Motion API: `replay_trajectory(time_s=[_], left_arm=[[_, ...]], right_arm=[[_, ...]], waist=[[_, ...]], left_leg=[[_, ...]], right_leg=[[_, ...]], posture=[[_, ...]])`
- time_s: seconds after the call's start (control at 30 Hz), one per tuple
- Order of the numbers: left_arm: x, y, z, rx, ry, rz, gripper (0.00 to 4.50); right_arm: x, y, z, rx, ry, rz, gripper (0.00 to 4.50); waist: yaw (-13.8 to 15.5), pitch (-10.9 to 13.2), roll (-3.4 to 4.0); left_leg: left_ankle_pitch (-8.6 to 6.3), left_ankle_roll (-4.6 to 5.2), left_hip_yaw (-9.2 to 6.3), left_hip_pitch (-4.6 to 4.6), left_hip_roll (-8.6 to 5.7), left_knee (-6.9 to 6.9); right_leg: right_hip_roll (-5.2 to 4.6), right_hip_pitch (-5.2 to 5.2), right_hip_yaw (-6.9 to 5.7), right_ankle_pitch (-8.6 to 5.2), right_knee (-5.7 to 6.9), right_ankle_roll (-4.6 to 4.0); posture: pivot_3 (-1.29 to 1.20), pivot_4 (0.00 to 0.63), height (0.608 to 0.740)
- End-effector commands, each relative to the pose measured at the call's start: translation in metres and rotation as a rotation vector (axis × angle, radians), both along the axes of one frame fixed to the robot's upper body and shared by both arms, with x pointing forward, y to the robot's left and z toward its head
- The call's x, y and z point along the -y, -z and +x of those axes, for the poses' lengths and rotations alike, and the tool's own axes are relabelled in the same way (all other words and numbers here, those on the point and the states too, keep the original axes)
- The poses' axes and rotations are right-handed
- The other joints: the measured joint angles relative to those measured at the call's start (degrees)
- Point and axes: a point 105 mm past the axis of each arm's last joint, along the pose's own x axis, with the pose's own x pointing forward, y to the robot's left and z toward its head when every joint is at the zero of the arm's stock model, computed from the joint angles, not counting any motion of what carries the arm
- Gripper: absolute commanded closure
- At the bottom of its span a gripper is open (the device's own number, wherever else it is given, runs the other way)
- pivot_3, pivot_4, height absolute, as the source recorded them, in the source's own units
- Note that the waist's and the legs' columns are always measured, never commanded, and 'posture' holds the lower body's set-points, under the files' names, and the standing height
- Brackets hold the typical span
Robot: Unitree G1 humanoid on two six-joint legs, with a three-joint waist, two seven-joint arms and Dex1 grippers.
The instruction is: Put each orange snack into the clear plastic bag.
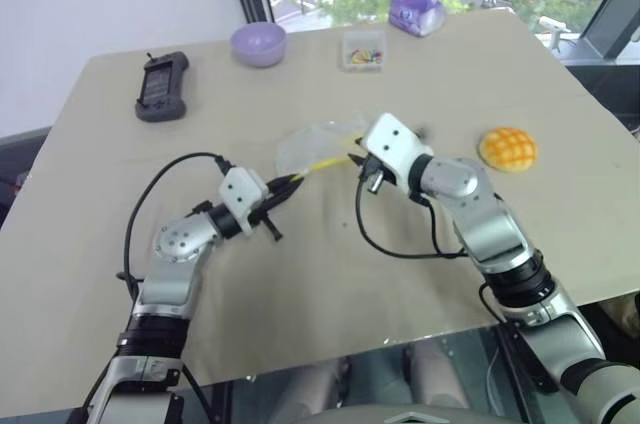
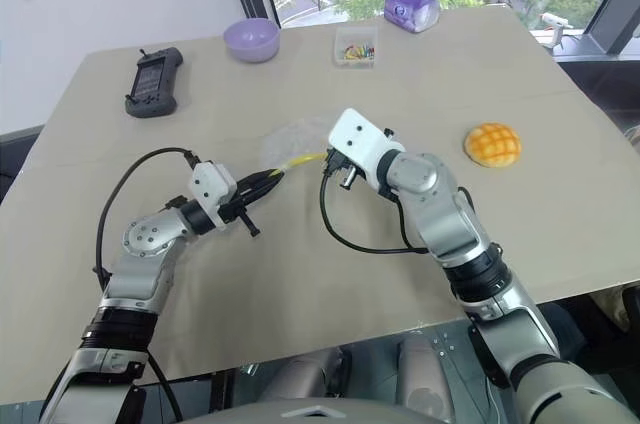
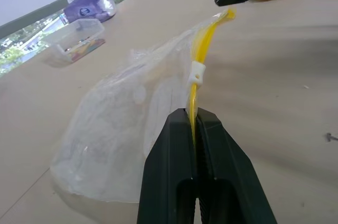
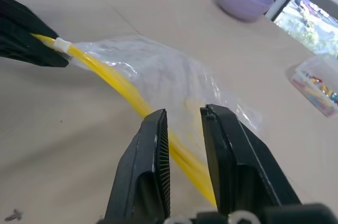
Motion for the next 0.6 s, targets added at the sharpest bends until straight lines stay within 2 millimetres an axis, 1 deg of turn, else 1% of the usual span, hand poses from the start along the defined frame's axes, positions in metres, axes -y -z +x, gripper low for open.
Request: replay_trajectory(time_s=[0.03,0.07,0.13,0.17,0.2,0.4,0.6], left_arm=[[-0.002,-0.008,0.0,0.031,0.006,-0.008,4.5],[-0.001,-0.008,0.0,0.031,0.007,-0.007,4.5],[-0.001,-0.008,0.0,0.03,0.011,-0.006,4.5],[-0.001,-0.008,0.0,0.03,0.013,-0.006,4.5],[-0.001,-0.008,0.0,0.03,0.014,-0.007,4.5],[0.001,-0.008,0.0,0.034,0.018,-0.008,4.5],[0.002,-0.008,-0.001,0.037,0.024,-0.008,4.5]], right_arm=[[-0.009,-0.022,-0.003,0.112,-0.037,0.006,1.98],[-0.009,-0.021,-0.002,0.12,-0.035,-0.002,1.72],[-0.01,-0.023,-0.002,0.136,-0.048,-0.011,0.98],[-0.012,-0.024,-0.004,0.14,-0.059,-0.015,0.47],[-0.013,-0.024,-0.005,0.144,-0.067,-0.019,0.07],[-0.022,-0.021,-0.011,0.168,-0.126,-0.074,0.07],[-0.029,-0.02,-0.01,0.193,-0.137,-0.1,0.07]], waist=[[0.1,0.0,0.0],[0.2,0.0,-0.01],[0.3,0.0,-0.02],[0.3,0.0,-0.02],[0.3,0.0,-0.02],[0.1,0.0,-0.02],[0.2,0.0,-0.02]], left_leg=[[0.0,0.0,0.0,0.0,0.0,0.0],[0.0,0.0,0.0,0.0,-0.01,0.0],[0.0,0.0,0.0,0.0,-0.01,0.0],[0.0,0.0,-0.01,0.0,-0.02,0.0],[0.0,0.0,-0.02,-0.01,-0.01,0.01],[0.0,0.0,-0.01,0.0,-0.01,0.0],[0.0,0.0,-0.02,0.0,-0.01,0.01]], right_leg=[[0.0,0.0,0.0,0.0,-0.01,0.0],[0.0,0.0,0.0,0.0,-0.01,0.0],[0.0,0.01,-0.02,0.0,-0.01,0.0],[-0.01,0.01,-0.04,0.0,-0.02,0.0],[-0.01,0.01,-0.05,0.0,-0.01,0.0],[0.0,0.0,-0.04,0.0,-0.01,0.0],[0.0,0.0,-0.04,0.0,0.0,0.0]], posture=[[0.0,0.15,0.74],[0.0,0.15,0.74],[0.0,0.15,0.74],[0.0,0.15,0.74],[0.0,0.15,0.74],[0.0,0.15,0.74],[0.0,0.15,0.74]])
